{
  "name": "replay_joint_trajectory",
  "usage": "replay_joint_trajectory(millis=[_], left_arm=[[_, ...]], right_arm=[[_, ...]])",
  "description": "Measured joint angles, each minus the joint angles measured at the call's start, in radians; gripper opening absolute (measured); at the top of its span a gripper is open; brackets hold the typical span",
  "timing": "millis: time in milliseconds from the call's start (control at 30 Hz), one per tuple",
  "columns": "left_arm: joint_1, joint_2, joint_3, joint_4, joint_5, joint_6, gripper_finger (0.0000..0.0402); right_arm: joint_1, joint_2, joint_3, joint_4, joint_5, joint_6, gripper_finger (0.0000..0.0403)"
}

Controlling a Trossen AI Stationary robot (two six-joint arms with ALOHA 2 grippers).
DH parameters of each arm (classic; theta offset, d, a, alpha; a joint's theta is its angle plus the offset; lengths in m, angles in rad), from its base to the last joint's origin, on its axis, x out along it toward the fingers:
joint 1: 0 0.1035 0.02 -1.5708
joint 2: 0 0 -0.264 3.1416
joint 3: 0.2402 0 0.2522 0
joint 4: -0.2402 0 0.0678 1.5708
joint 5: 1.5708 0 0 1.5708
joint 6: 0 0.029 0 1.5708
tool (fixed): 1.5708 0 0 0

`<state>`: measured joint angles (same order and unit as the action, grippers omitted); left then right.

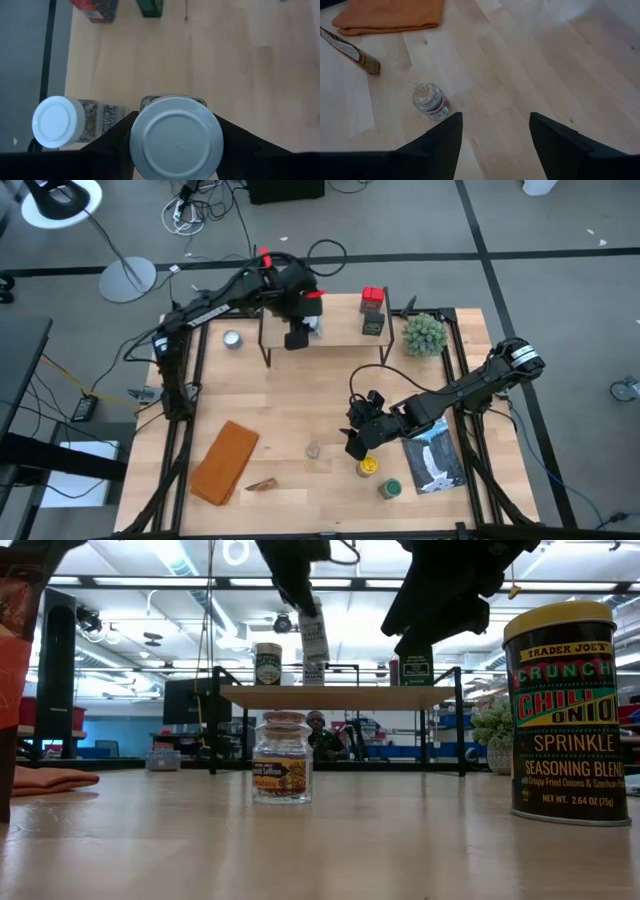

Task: Shelf spices
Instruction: Put the white seasoning bottle on the shelf

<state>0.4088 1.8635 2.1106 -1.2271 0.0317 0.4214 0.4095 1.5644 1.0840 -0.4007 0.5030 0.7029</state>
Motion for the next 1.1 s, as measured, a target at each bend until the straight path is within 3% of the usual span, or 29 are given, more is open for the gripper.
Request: replay_joint_trajectory(millis=[800,1100], left_arm=[[0.049,0.105,0.013,-0.022,-0.012,-0.013,0.0199],[0.043,0.105,0.013,0.0,-0.039,-0.048,0.0224]], right_arm=[[0.0,0.0,0.0,-0.005,0.0,-0.026,0.0229],[0.0,0.0,0.0,-0.005,0.0,-0.027,0.0229]])
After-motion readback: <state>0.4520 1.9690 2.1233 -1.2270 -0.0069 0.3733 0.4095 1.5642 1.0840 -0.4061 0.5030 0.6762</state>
